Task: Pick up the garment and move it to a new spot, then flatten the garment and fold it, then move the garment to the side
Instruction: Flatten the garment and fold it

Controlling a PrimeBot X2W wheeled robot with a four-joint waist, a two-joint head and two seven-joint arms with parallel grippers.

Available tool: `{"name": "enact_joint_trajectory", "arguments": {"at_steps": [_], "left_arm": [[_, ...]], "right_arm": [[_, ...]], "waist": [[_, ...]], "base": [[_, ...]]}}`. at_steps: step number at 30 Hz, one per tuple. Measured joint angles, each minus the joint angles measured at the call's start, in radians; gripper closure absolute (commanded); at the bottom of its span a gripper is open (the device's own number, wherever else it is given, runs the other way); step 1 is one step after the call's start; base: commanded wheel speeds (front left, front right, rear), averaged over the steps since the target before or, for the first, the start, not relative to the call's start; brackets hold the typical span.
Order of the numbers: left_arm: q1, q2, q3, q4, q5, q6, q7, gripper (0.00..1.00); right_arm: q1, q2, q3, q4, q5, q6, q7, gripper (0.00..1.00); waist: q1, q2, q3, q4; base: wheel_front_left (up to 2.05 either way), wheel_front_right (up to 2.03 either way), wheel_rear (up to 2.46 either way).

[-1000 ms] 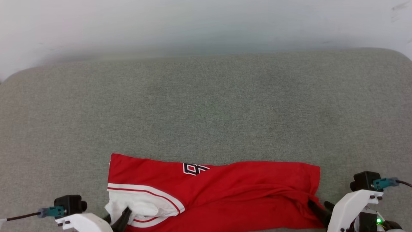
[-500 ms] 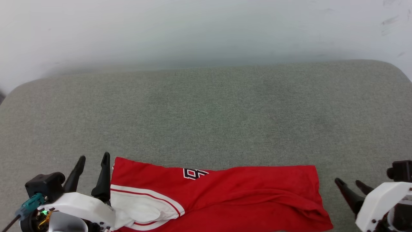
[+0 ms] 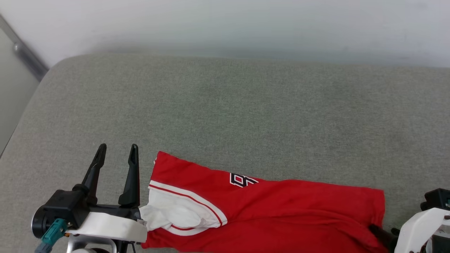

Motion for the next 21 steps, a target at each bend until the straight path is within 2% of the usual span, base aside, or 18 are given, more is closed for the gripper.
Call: {"name": "enact_joint_trajectory", "arguments": {"at_steps": [8,9,10,11,12,21], "left_arm": [[-0.023,0.004,-0.045,-0.019,0.017,-0.024,0.017,0.0],[-0.025,0.004,-0.049,-0.017,0.017,-0.027,0.019,0.0],[-0.027,0.004,-0.051,-0.015,0.017,-0.028,0.019,0.0],[-0.032,0.005,-0.053,-0.012,0.02,-0.028,0.019,0.0],[-0.038,0.005,-0.054,-0.009,0.021,-0.03,0.019,0.0],[-0.038,0.007,-0.06,0.005,0.025,-0.021,0.028,0.0]], "right_arm": [[-0.042,0.011,0.001,0.105,0.018,0.0,0.042,0.0],[-0.047,0.011,0.004,0.11,0.021,0.0,0.049,0.02],[-0.053,0.01,0.008,0.114,0.021,0.0,0.056,0.55],[-0.056,0.01,0.011,0.117,0.026,0.0,0.059,0.89],[-0.059,0.011,0.013,0.119,0.032,-0.001,0.064,1.0],[-0.065,0.029,0.09,0.1,0.06,-0.002,0.071,1.0]], "waist": [[0.0,0.0,0.057,0.04],[-0.0001,0.0,0.06,0.041],[0.0,0.0,0.061,0.04],[0.0,0.0,0.062,0.039],[-0.0001,0.0,0.062,0.037],[0.0,0.0,0.009,0.011]], "base": [[0.0,0.0,0.0],[0.0,0.0,0.0],[0.0,0.0,0.0],[0.0,0.0,0.0],[0.0,0.0,0.0],[0.0,0.0,0.0]]}}
